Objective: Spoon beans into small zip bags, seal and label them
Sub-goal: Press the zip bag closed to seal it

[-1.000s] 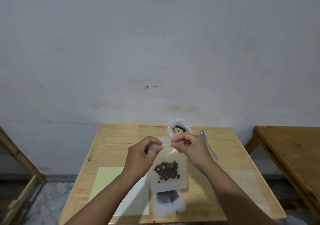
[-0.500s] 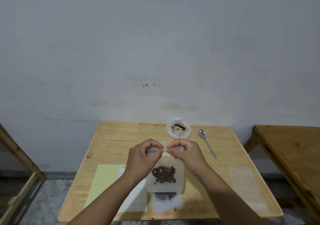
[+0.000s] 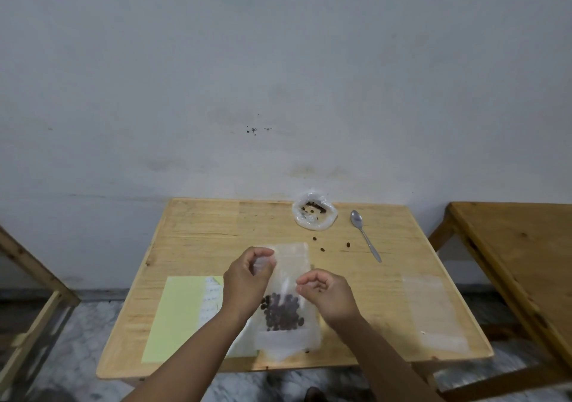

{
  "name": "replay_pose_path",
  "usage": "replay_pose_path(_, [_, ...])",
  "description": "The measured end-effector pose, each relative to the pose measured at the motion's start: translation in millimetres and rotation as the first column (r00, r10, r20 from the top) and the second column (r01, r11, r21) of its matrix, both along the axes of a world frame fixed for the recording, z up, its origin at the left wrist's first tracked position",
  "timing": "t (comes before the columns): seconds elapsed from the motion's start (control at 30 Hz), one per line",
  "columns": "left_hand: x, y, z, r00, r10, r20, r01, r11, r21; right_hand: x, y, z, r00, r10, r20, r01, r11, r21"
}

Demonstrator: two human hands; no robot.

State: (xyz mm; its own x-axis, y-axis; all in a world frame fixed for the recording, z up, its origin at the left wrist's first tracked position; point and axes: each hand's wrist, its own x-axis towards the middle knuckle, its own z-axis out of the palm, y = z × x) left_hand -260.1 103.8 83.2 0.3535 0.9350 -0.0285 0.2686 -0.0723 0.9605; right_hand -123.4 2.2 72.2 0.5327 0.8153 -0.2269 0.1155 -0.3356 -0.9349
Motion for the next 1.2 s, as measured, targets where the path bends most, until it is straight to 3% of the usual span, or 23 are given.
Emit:
replay_pose_path(0.17, [-1.7,-14.0,-46.5,0.967,-0.061,-0.247,0.05,0.997,-0.053,3.4,5.8,-29.5,0.995,-0.07,0.074,0.075,0.994,-0.077])
replay_pose_path(0.5, [6.5,-21.4,-79.7,0.848,-0.192,-0.494,0.155,0.981,-0.114,10.9,18.2,-66.3,0.946,0.074,0.317,-0.008,0.979,-0.204])
replay_pose_path(0.77, [9.5,-21.3,-79.5,0.755,-0.23,-0.614,0.308,0.951,0.023,6.8,19.9,-79.1,0.688,0.324,0.649,-0.143,0.938,-0.316])
replay_pose_path(0.87, [14.1,-19.6,-74.8,0.671,-0.238,-0.702,0.377,0.925,0.047,4.9,17.5,-77.7,0.52,0.327,0.789,-0.121,0.943,-0.311])
replay_pose_path(0.97, [22.2,-17.7,-67.8,0.529,-0.227,-0.818,0.5,0.862,0.084,3.5,12.6,-70.5,0.437,0.292,0.851,-0.087,0.955,-0.283])
replay_pose_path(1.07, [34.7,-15.2,-61.5,0.493,-0.229,-0.839,0.549,0.83,0.095,9.7,5.6,-60.0,0.315,0.349,0.883,-0.068,0.936,-0.346])
replay_pose_path(1.2, [64.1,-14.1,-49.0,0.445,-0.186,-0.876,0.69,0.694,0.204,33.1,-3.6,-37.9,0.315,0.294,0.903,0.026,0.948,-0.318])
